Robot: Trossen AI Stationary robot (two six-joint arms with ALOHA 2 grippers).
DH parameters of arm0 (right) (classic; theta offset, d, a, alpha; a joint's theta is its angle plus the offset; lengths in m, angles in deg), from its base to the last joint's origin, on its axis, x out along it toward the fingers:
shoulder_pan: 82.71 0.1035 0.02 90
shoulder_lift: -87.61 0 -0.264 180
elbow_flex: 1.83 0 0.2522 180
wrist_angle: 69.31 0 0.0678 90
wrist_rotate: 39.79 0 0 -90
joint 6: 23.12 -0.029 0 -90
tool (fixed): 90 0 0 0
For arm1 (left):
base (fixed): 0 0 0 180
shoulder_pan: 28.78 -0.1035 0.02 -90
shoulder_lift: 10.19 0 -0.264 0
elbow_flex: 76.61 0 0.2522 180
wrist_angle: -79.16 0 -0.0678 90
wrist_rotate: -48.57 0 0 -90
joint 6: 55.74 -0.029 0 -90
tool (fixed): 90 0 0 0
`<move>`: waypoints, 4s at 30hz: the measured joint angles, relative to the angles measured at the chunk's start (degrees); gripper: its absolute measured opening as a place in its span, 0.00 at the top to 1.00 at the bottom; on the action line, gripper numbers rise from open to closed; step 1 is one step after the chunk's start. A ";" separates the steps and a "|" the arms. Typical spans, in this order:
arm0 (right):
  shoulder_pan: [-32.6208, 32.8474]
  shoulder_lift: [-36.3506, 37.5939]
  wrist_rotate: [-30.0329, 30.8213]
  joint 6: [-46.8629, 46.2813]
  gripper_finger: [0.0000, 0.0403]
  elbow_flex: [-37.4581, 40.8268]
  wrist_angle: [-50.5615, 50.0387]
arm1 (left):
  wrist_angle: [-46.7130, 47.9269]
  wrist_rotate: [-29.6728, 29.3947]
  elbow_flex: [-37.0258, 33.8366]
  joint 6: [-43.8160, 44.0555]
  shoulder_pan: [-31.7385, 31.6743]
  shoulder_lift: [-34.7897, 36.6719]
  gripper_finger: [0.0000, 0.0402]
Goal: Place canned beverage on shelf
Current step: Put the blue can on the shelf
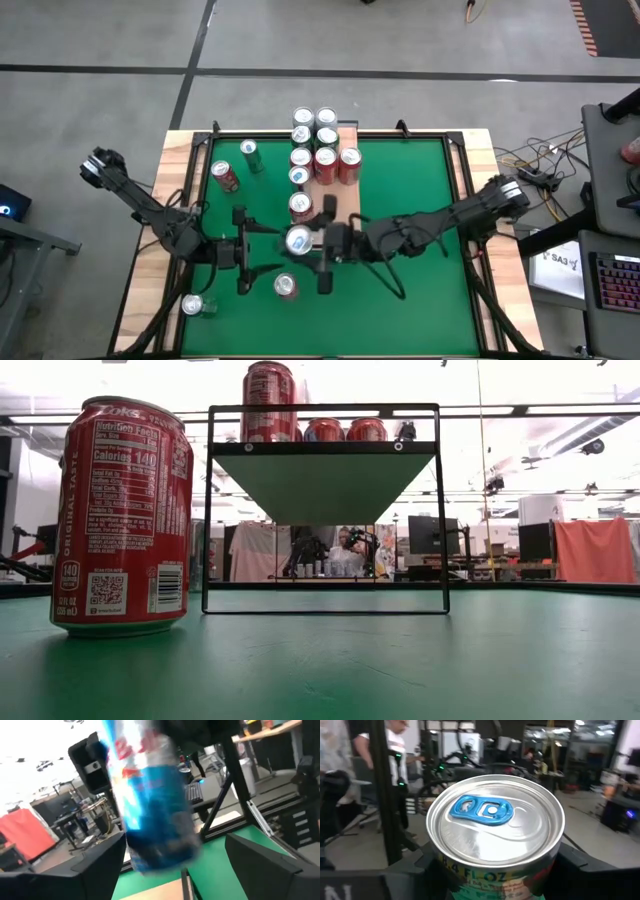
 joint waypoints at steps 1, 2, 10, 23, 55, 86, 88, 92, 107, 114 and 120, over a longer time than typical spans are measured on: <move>-0.04 0.77 0.73 -0.63 0.46 0.00 -1.56 | 0.95 0.13 0.00 -0.75 0.03 0.82 0.19; -0.11 1.64 1.74 -1.65 0.46 0.00 -2.90 | 1.87 0.19 0.00 -1.38 0.06 1.72 0.19; -0.15 8.45 17.93 -14.12 0.45 -0.04 -24.82 | 12.64 0.19 -0.01 -3.20 -0.47 10.30 0.19; -4.01 9.75 24.12 -31.95 0.45 5.90 -40.38 | 19.88 0.14 -2.63 -5.32 -1.20 17.72 0.19; -9.14 9.47 24.38 -28.92 0.45 21.75 -16.65 | 17.79 -7.92 -8.07 -9.96 -1.31 26.65 0.19; -10.27 9.45 24.34 -22.90 0.45 29.42 -3.02 | 18.54 -7.88 -8.07 -10.42 -1.31 25.91 0.19; -10.25 9.45 23.79 -22.75 0.45 29.46 -3.03 | 18.53 -7.88 -8.07 -10.87 -1.31 25.57 0.19; -10.36 9.45 23.72 -22.83 0.45 29.46 -3.04 | 18.46 -7.86 -8.07 -12.05 -1.31 25.07 0.19; -10.36 9.42 20.32 -21.60 0.45 29.99 -3.50 | 18.46 -7.84 -8.07 -12.50 -1.29 23.70 0.19; -10.36 9.42 20.30 -21.50 0.45 29.99 -5.87 | 18.53 -7.84 -8.07 -11.92 -1.29 23.56 0.19; -10.36 9.42 20.30 -22.12 0.45 29.99 -5.66 | 18.55 -7.84 -8.07 -12.49 -1.31 23.48 0.19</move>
